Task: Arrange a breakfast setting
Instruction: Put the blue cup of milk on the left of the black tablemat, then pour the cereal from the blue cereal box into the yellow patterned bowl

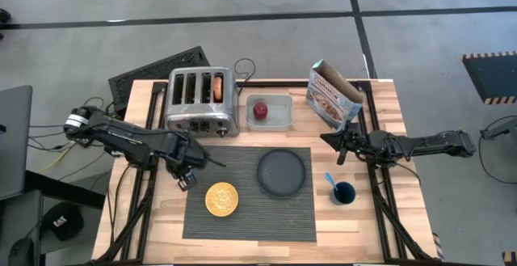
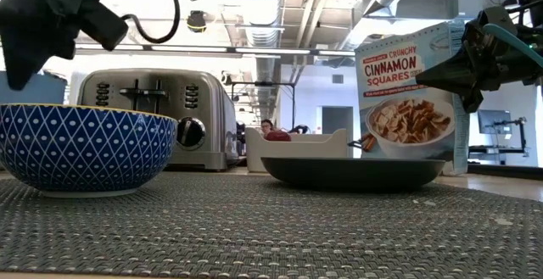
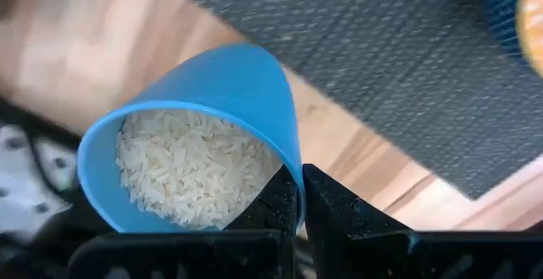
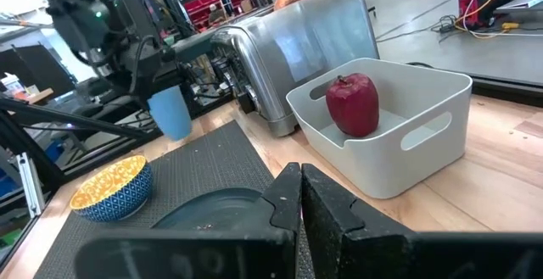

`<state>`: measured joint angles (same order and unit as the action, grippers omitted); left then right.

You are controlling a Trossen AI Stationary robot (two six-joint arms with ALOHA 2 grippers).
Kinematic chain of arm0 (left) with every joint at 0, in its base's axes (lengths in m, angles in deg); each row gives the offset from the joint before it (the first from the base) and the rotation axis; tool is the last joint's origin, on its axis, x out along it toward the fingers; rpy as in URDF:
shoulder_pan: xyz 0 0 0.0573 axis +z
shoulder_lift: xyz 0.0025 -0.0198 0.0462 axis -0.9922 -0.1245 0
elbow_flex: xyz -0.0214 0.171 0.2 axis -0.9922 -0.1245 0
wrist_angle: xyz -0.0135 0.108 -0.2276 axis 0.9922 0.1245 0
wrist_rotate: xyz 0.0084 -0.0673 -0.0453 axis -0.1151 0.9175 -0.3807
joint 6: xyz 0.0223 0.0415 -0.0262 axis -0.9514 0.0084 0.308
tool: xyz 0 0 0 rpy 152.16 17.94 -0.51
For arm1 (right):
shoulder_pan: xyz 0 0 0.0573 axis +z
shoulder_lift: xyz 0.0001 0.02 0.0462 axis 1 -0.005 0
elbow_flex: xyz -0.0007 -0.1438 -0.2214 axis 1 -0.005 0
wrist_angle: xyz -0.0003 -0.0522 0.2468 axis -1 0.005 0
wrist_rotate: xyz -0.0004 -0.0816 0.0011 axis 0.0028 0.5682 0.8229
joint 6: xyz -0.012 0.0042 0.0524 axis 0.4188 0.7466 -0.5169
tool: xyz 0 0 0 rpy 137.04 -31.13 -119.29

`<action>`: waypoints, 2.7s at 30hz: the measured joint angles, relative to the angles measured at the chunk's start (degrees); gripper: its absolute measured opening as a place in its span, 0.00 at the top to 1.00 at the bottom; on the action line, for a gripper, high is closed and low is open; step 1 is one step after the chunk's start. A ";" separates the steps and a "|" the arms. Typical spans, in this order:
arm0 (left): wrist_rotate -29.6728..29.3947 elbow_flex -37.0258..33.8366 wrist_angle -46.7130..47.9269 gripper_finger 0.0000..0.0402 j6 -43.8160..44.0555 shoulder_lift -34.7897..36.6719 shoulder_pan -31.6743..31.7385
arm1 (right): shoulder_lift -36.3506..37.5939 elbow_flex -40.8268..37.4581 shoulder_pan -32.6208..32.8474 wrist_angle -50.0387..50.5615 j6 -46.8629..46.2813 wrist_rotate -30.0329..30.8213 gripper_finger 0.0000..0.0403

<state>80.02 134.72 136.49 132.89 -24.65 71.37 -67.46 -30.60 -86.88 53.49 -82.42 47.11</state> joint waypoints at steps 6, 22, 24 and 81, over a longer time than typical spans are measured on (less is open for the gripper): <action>1.26 -0.02 -2.03 1.00 -0.27 -2.52 -0.49 | 0.02 0.00 0.02 0.00 0.00 0.00 0.90; 2.33 -0.02 -1.65 0.90 -0.09 -4.82 -0.46 | -0.03 0.00 0.00 0.02 0.01 0.00 0.90; 2.40 -0.02 -1.64 0.85 -0.08 -4.82 -0.45 | -0.03 0.00 0.00 0.04 0.02 -0.01 0.90; -16.22 -5.11 -78.83 0.69 -52.72 -2.06 8.71 | -10.46 59.41 1.00 68.63 -0.22 9.37 0.85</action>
<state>63.79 129.60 57.66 80.16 -26.71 80.09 -77.92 28.81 -85.88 122.11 -82.64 56.49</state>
